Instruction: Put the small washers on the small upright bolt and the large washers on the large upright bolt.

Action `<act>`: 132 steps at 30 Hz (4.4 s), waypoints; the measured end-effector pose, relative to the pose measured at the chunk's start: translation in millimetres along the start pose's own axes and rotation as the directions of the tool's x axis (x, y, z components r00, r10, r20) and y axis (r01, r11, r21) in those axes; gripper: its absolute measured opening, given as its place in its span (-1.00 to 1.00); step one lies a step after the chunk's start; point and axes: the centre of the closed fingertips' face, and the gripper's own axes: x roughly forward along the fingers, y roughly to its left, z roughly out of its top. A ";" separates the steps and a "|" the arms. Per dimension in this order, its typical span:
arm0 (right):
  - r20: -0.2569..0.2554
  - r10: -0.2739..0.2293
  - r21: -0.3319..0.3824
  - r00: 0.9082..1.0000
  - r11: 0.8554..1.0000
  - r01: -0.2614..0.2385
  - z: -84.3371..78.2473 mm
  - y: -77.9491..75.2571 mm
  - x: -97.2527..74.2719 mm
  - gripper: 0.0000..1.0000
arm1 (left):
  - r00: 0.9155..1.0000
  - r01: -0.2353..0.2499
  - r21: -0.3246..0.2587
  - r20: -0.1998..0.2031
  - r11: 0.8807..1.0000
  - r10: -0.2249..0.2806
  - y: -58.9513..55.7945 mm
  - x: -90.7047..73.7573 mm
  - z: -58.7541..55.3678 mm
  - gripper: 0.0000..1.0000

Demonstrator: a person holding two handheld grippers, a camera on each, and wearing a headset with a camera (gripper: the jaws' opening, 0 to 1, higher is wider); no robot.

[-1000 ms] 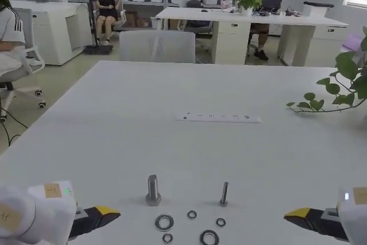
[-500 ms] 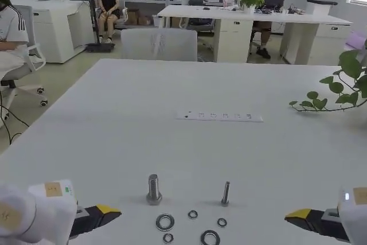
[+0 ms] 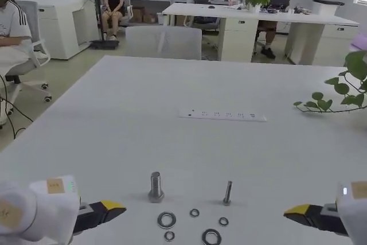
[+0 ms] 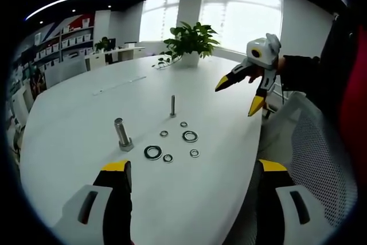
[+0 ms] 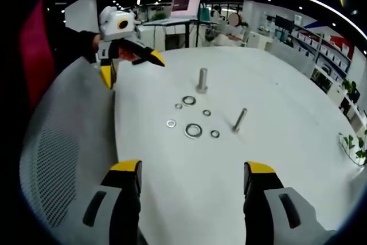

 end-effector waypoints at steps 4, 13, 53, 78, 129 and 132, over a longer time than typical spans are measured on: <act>-0.019 0.016 -0.028 1.000 0.999 -0.017 3.2 0.9 2.0 0.41 | 1.000 -0.001 -0.006 0.012 1.000 0.001 -4.8 -2.1 1.2 0.79; -0.054 0.051 -0.098 0.997 0.994 -0.056 17.8 -0.4 10.9 0.36 | 1.000 -0.012 -0.018 0.025 1.000 0.013 -9.9 -7.2 -2.8 0.79; -0.340 0.193 -0.310 0.921 0.901 -0.303 34.7 11.9 88.6 -0.09 | 0.991 -0.079 -0.046 0.101 0.996 0.083 -4.5 -17.8 6.8 0.75; -0.501 0.163 -0.341 0.850 0.865 -0.367 17.5 4.0 116.1 -0.35 | 0.989 -0.095 -0.058 0.112 0.994 0.101 -1.3 -18.7 5.7 0.73; -0.633 0.105 -0.324 0.767 0.864 -0.385 12.0 3.3 122.5 -0.50 | 0.986 -0.116 -0.057 0.116 0.992 0.122 3.5 -20.1 5.3 0.70; -0.635 0.105 -0.321 0.766 0.865 -0.385 12.1 3.0 122.6 -0.51 | 0.985 -0.118 -0.057 0.119 0.991 0.124 3.9 -20.6 5.7 0.70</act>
